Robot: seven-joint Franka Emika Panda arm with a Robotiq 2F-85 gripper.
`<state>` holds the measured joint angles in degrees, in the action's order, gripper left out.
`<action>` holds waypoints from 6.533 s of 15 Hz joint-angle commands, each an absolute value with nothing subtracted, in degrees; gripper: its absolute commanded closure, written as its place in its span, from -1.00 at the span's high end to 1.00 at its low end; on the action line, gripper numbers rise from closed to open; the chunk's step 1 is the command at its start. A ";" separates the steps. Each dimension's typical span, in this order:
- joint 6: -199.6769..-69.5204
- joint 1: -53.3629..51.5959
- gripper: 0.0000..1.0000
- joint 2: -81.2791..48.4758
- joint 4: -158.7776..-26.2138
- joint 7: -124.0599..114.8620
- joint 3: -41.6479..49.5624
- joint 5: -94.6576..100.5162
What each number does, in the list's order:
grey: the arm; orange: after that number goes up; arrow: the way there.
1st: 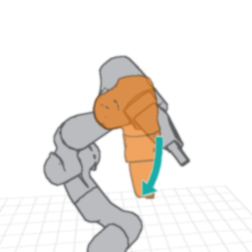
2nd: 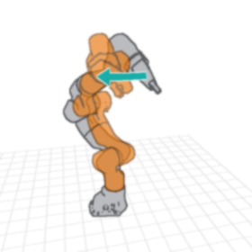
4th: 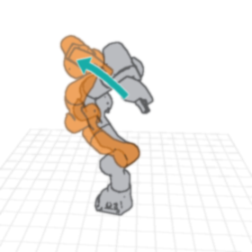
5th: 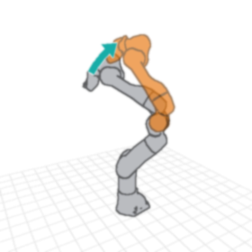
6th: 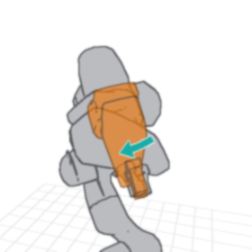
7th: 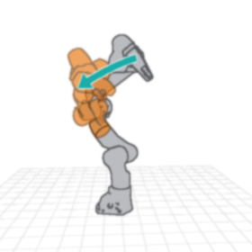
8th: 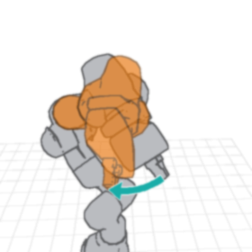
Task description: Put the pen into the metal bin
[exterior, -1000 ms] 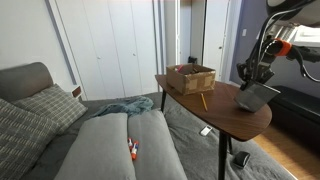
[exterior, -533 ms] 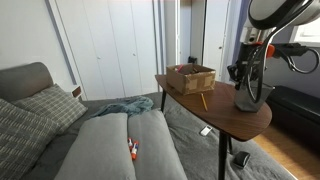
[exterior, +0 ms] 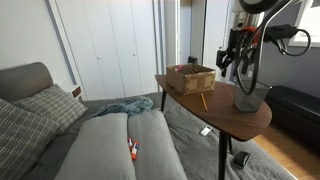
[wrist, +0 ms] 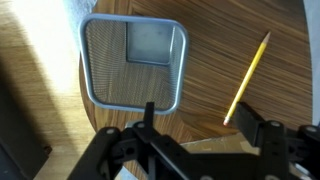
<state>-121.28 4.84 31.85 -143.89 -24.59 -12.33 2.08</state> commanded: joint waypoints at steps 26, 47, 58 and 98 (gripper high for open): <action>-134.55 -3.32 -0.33 7.42 -138.77 -31.42 -10.50 -5.08; -132.24 -2.60 0.48 12.19 -139.62 -27.94 -8.47 -5.87; -135.08 -3.54 -0.60 7.17 -139.61 -27.41 -8.23 -6.45; -77.63 -4.68 -0.96 20.55 -125.28 9.40 -5.88 16.72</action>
